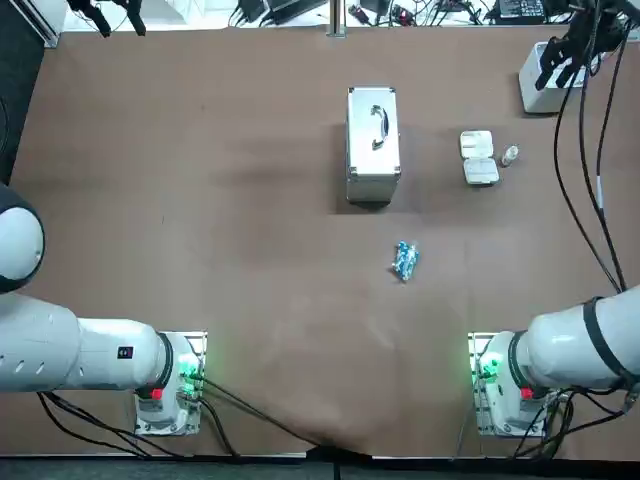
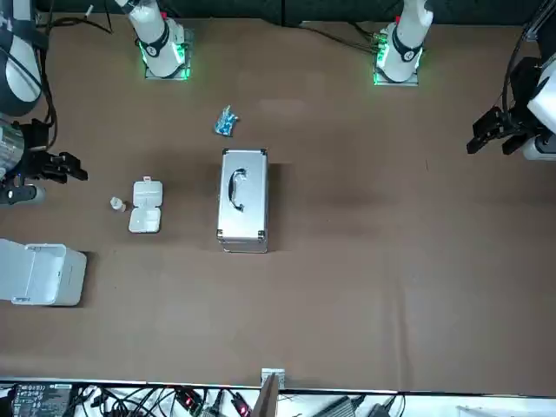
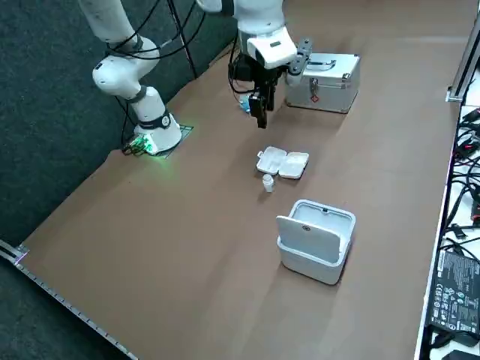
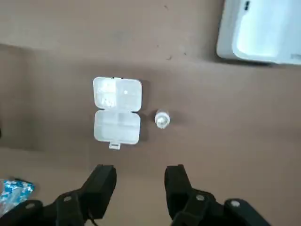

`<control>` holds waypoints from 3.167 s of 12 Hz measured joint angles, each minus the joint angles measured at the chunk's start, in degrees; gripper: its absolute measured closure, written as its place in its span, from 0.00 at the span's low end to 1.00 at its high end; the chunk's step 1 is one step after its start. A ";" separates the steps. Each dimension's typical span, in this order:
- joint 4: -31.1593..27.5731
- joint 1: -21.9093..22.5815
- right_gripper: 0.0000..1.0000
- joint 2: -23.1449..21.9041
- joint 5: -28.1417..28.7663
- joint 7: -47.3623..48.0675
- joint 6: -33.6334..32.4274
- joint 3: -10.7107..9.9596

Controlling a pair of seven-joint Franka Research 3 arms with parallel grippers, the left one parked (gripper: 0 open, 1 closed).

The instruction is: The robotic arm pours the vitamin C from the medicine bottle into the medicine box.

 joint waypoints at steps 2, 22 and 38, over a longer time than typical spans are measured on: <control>4.27 1.08 0.33 -0.09 -0.69 3.44 -5.31 0.04; 10.00 7.27 0.33 -9.82 1.00 5.49 -12.46 -1.02; 9.74 6.93 0.33 -9.68 0.15 9.25 -8.10 -1.70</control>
